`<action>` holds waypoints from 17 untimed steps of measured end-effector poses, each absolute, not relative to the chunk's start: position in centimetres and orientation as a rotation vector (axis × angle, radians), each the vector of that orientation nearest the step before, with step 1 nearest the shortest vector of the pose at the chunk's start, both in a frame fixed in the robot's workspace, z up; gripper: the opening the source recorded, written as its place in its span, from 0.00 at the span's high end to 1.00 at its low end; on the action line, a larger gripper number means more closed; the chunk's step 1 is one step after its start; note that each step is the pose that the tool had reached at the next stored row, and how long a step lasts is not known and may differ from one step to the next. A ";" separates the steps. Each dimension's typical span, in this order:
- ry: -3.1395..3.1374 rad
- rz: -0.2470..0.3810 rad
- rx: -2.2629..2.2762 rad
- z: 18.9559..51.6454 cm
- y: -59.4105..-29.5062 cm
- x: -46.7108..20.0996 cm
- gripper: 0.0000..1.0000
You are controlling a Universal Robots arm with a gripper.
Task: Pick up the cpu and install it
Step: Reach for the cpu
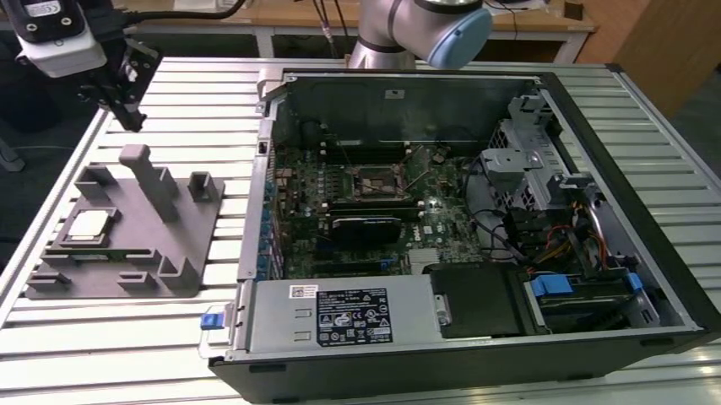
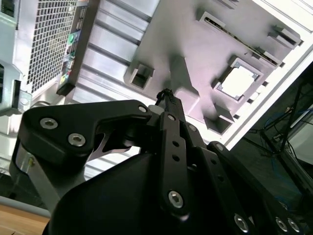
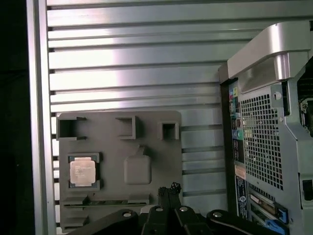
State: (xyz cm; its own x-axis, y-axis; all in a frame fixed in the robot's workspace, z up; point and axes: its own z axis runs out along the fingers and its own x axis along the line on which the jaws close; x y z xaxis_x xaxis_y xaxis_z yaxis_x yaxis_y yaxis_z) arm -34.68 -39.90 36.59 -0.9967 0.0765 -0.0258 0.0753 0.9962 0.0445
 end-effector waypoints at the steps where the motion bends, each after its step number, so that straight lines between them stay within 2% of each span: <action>1: 3.111 0.068 0.118 36.5 -39.9 -34.9 0.89; 17: 3.111 0.068 0.118 35.2 -39.9 -38.5 0.89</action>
State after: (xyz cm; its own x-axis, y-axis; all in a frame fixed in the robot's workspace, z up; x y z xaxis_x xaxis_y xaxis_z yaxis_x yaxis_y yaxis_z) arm -38.48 -39.94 35.21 -0.9967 0.0765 -0.0257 0.0753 0.9962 0.0444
